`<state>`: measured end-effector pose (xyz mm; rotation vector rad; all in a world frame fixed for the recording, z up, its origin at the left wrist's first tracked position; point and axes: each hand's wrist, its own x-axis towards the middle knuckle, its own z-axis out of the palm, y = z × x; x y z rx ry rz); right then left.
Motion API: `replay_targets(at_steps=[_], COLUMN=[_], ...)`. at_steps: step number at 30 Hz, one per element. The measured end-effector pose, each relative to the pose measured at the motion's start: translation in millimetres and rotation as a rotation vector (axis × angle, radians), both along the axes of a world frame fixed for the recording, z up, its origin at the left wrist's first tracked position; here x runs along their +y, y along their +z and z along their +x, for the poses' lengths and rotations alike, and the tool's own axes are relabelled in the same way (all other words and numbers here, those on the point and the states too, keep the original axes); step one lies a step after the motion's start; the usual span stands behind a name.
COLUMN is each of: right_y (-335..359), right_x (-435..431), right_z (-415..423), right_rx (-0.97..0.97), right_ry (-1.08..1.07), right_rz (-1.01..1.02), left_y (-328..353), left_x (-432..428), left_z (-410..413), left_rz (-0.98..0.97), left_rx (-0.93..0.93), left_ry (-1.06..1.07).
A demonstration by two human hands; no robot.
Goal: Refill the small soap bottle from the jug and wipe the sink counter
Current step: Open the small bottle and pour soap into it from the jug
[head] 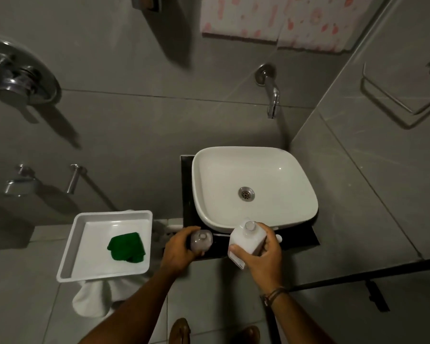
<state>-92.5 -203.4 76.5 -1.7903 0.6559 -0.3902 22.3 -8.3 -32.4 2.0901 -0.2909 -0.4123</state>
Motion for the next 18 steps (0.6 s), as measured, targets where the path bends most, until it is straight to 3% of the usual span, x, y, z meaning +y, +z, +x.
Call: replay_targets(at_steps=[9, 18], right_y=[60, 182], right_x=[-5, -4], right_z=[14, 53], right_rx=[-0.091, -0.185], right_ry=[0.046, 0.263], right_rz=[-0.185, -0.702], left_y=[48, 174], left_x=[14, 23], left_z=[-15, -18], left_rz=[-0.303, -0.454], left_rx=[-0.048, -0.268], left_ry=[0.137, 0.156])
